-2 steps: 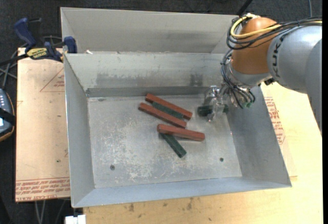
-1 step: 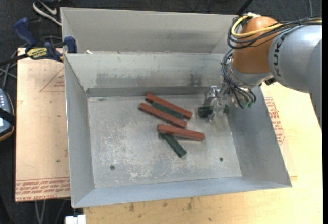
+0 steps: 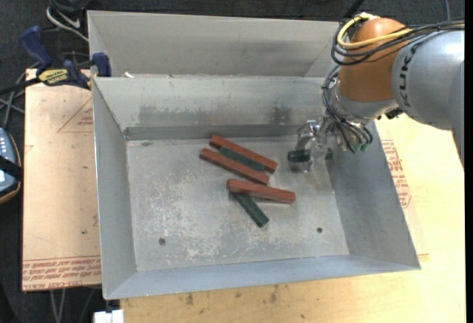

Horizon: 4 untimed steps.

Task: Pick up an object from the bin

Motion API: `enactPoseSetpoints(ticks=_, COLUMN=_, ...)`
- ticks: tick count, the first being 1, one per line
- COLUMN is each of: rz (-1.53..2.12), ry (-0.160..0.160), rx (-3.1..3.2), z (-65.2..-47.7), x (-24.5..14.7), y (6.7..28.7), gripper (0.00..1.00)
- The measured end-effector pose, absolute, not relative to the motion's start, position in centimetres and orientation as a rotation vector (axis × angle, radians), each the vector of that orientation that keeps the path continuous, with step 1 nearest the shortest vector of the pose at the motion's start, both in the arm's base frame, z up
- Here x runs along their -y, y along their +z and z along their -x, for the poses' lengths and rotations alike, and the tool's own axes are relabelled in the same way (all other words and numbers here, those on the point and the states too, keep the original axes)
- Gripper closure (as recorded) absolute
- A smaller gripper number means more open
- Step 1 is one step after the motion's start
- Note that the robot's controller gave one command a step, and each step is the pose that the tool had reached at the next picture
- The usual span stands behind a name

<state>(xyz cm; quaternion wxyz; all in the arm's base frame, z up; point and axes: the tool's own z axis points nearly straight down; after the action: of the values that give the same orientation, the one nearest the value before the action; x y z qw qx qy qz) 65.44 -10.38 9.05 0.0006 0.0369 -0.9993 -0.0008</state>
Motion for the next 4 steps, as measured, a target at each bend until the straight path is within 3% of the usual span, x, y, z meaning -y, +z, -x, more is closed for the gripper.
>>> enactPoseSetpoints(ticks=4, rz=-0.117, ry=-0.001, rx=3.141, z=-65.5, x=10.3, y=14.9, gripper=1.00)
